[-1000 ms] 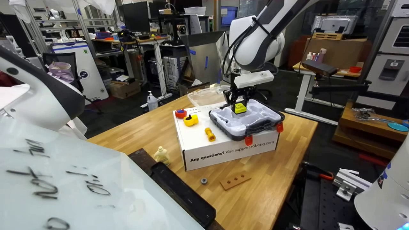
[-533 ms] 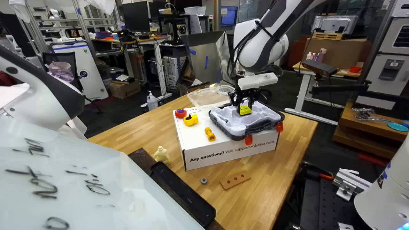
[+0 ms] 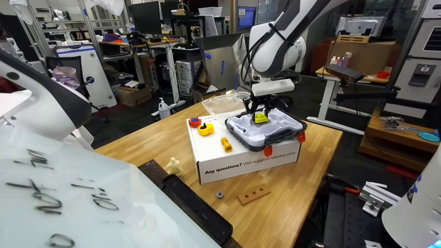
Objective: Place the yellow and black block in the toolbox
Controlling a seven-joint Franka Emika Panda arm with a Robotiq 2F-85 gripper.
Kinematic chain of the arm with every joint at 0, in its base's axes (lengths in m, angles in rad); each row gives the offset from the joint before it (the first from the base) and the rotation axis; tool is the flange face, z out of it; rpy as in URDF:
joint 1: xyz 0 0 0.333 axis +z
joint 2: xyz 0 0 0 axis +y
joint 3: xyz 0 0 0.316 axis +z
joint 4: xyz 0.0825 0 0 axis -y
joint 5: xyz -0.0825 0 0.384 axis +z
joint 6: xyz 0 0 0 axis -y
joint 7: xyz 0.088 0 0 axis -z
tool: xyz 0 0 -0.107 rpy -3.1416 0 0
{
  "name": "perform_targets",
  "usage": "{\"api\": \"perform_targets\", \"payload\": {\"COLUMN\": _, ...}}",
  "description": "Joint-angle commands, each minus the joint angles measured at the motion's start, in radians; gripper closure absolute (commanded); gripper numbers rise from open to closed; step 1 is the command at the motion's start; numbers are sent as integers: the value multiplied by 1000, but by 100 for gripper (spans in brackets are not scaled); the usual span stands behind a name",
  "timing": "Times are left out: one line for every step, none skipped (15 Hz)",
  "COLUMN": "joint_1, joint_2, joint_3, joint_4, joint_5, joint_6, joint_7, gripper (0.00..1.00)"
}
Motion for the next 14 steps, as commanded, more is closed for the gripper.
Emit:
{"api": "perform_targets", "payload": {"joint_1": -8, "joint_2": 44, "joint_3": 6, "joint_4": 53, "joint_5": 27, "joint_6": -17, "joint_7": 2, "gripper": 71}}
{"api": "perform_targets", "payload": {"joint_1": -7, "joint_2": 50, "joint_3": 5, "joint_4": 61, "joint_5": 28, "joint_6": -17, "joint_7": 2, "gripper": 71}}
{"api": "perform_targets", "payload": {"joint_1": -7, "joint_2": 54, "joint_3": 4, "joint_4": 67, "joint_5": 31, "joint_6": -18, "joint_7": 2, "gripper": 71}}
{"api": "perform_targets", "payload": {"joint_1": -6, "joint_2": 57, "joint_3": 3, "joint_4": 69, "joint_5": 32, "joint_6": -18, "joint_7": 2, "gripper": 71}}
{"api": "perform_targets", "payload": {"joint_1": -6, "joint_2": 58, "joint_3": 3, "joint_4": 70, "joint_5": 32, "joint_6": -17, "joint_7": 2, "gripper": 70}}
{"api": "perform_targets", "payload": {"joint_1": -6, "joint_2": 58, "joint_3": 2, "joint_4": 69, "joint_5": 33, "joint_6": -17, "joint_7": 2, "gripper": 70}}
{"api": "perform_targets", "payload": {"joint_1": -6, "joint_2": 56, "joint_3": 2, "joint_4": 67, "joint_5": 33, "joint_6": -16, "joint_7": 2, "gripper": 70}}
{"api": "perform_targets", "payload": {"joint_1": -6, "joint_2": 55, "joint_3": 1, "joint_4": 65, "joint_5": 34, "joint_6": -16, "joint_7": 2, "gripper": 70}}
{"api": "perform_targets", "payload": {"joint_1": -5, "joint_2": 55, "joint_3": 1, "joint_4": 63, "joint_5": 33, "joint_6": -16, "joint_7": 3, "gripper": 69}}
{"api": "perform_targets", "payload": {"joint_1": -5, "joint_2": 53, "joint_3": 1, "joint_4": 61, "joint_5": 32, "joint_6": -15, "joint_7": 4, "gripper": 69}}
{"api": "perform_targets", "payload": {"joint_1": -4, "joint_2": 52, "joint_3": 1, "joint_4": 60, "joint_5": 32, "joint_6": -15, "joint_7": 4, "gripper": 67}}
{"api": "perform_targets", "payload": {"joint_1": -4, "joint_2": 52, "joint_3": 2, "joint_4": 59, "joint_5": 32, "joint_6": -15, "joint_7": 4, "gripper": 63}}
{"api": "perform_targets", "payload": {"joint_1": -3, "joint_2": 51, "joint_3": 3, "joint_4": 58, "joint_5": 34, "joint_6": -15, "joint_7": 4, "gripper": 53}}
{"api": "perform_targets", "payload": {"joint_1": -2, "joint_2": 50, "joint_3": 4, "joint_4": 57, "joint_5": 33, "joint_6": -17, "joint_7": 5, "gripper": 22}}
